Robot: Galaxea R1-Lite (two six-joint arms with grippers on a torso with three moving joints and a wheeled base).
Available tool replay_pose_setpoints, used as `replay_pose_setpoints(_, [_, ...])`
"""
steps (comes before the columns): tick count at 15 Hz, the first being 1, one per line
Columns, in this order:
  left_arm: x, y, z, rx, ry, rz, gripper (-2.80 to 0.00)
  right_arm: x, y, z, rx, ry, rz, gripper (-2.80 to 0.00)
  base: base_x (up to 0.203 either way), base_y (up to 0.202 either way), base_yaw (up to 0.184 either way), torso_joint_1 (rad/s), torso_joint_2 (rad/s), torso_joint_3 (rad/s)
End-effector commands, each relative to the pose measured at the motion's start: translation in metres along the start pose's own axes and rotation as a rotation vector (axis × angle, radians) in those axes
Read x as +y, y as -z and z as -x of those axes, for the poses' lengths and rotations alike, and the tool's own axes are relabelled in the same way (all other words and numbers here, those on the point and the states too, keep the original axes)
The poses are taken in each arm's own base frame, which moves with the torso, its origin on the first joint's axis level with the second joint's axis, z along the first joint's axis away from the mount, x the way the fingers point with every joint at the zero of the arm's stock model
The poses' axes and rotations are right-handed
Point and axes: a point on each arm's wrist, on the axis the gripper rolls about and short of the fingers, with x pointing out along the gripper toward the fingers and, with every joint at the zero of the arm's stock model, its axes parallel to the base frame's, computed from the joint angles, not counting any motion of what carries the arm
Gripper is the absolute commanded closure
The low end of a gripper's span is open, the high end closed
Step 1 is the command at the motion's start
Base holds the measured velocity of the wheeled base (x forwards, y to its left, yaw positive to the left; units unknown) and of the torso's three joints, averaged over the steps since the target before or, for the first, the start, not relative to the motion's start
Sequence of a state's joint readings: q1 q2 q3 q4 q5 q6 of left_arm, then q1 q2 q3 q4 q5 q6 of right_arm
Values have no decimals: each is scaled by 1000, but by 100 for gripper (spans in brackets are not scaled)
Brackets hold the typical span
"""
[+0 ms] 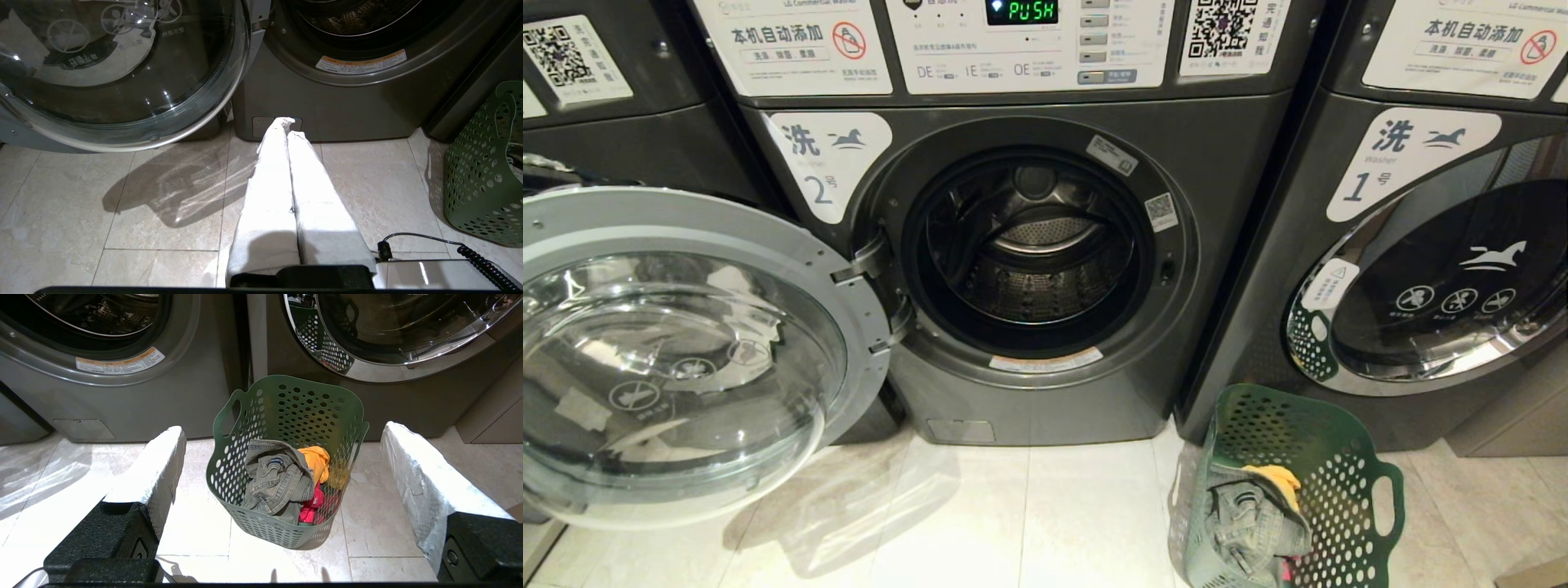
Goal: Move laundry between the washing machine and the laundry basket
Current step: Close the washing machine door with the left hand
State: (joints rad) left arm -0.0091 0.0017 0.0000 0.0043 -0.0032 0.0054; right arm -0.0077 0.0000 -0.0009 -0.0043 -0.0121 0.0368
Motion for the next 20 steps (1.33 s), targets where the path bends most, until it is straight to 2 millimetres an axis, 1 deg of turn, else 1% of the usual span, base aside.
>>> replay_pose_setpoints(1, [0,0,0,0,0,-1,0,0,0,0,1,-1,1,-280,0,0,0,0,0,0])
replay_pose_setpoints(17, [0,-2,0,-11,0,-3,0,0,0,0,2,3,-3,-280,0,0,0,0,0,0])
replay_pose_setpoints(18, [0,-11,3,-48,-1,-15,0,0,0,0,2,3,-3,-280,0,0,0,0,0,0])
replay_pose_setpoints(19, [0,-25,8,-100,-6,-24,0,0,0,0,2,3,-2,-280,0,0,0,0,0,0])
replay_pose_setpoints(20, [0,-45,15,-158,-16,-27,0,0,0,0,2,0,9,-280,0,0,0,0,0,0])
